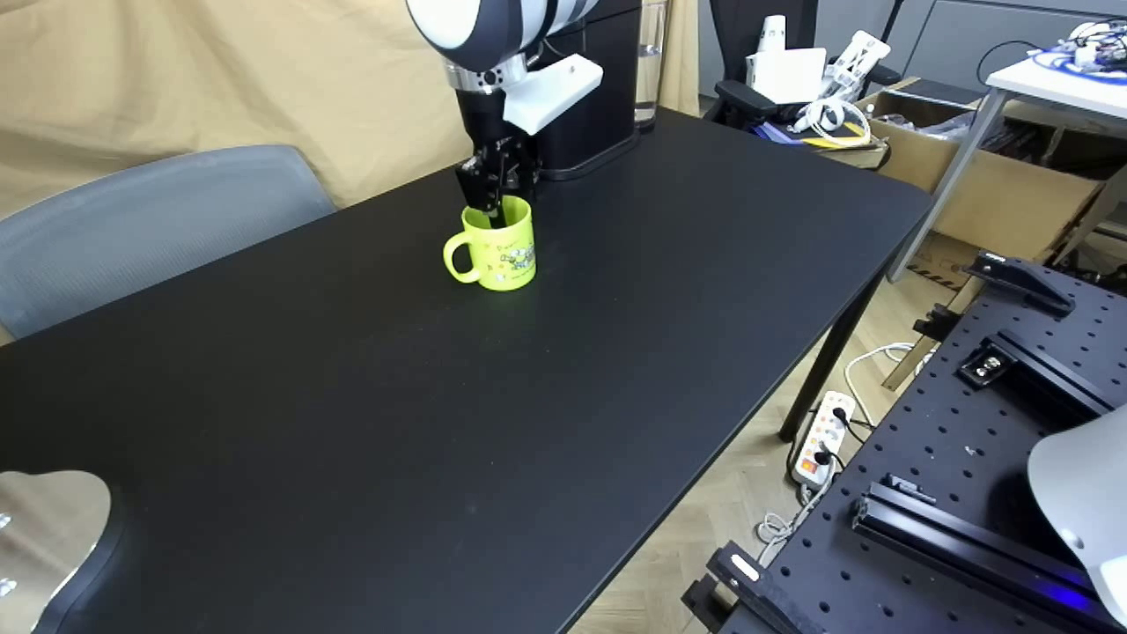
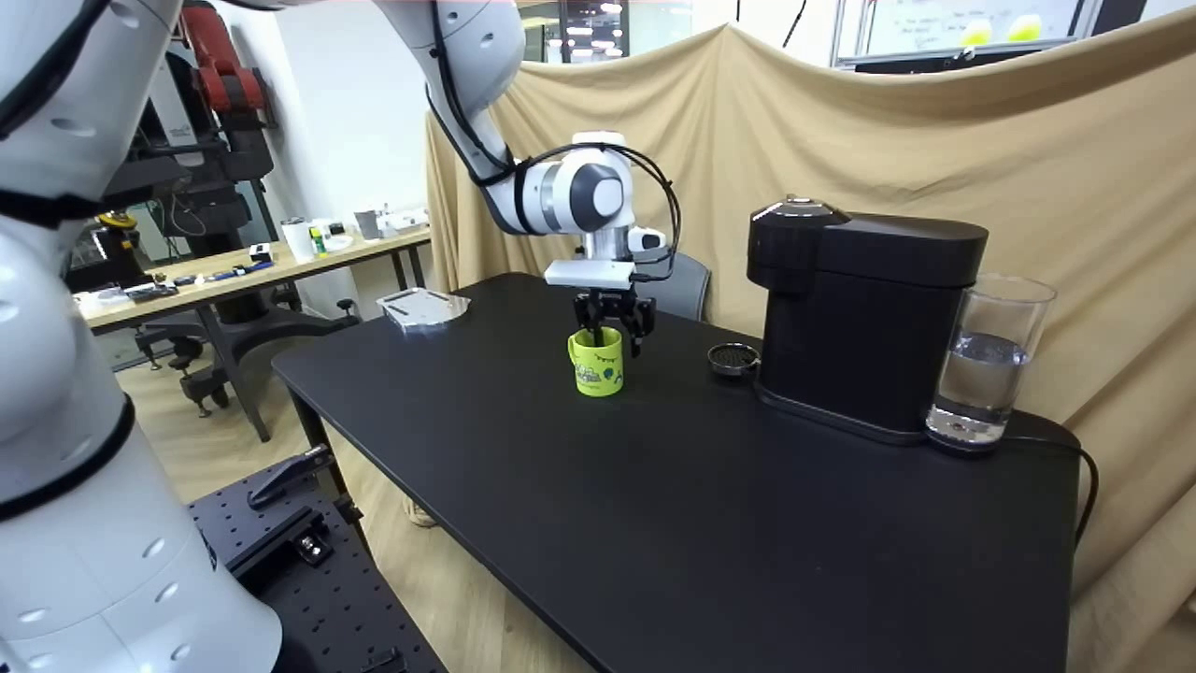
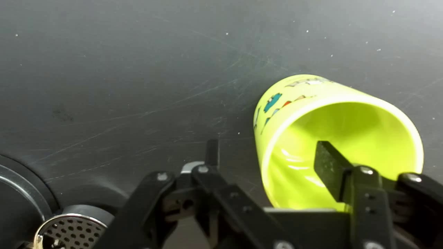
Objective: Move the mug forward slightly
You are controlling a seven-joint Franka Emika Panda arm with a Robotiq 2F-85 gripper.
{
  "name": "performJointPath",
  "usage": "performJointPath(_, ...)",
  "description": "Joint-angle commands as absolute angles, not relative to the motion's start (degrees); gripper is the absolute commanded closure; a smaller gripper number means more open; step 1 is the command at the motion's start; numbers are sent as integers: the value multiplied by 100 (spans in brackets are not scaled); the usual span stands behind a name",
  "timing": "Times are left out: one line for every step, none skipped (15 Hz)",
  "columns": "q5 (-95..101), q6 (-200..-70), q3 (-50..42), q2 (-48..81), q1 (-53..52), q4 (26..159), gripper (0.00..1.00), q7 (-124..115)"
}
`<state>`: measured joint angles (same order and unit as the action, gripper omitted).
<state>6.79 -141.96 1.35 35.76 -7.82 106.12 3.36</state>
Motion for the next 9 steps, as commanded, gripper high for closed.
performJointPath(669,-13976,236,3377,-710,10651,1,388)
performJointPath(667,-13939,253,3319,-711,10681,0,405)
performJointPath(664,-13920,270,3260,-711,10723,0,413)
performJointPath(696,-13876,255,3155,-745,10788,0,367)
performJointPath(715,-13827,239,3046,-773,10844,0,301)
performJointPath(652,-13731,280,2929,-751,10893,0,298)
performJointPath(611,-13576,307,2805,-743,10929,0,295)
performJointPath(583,-13438,347,2682,-728,10973,0,340)
performJointPath(590,-13385,362,2552,-733,11040,0,351)
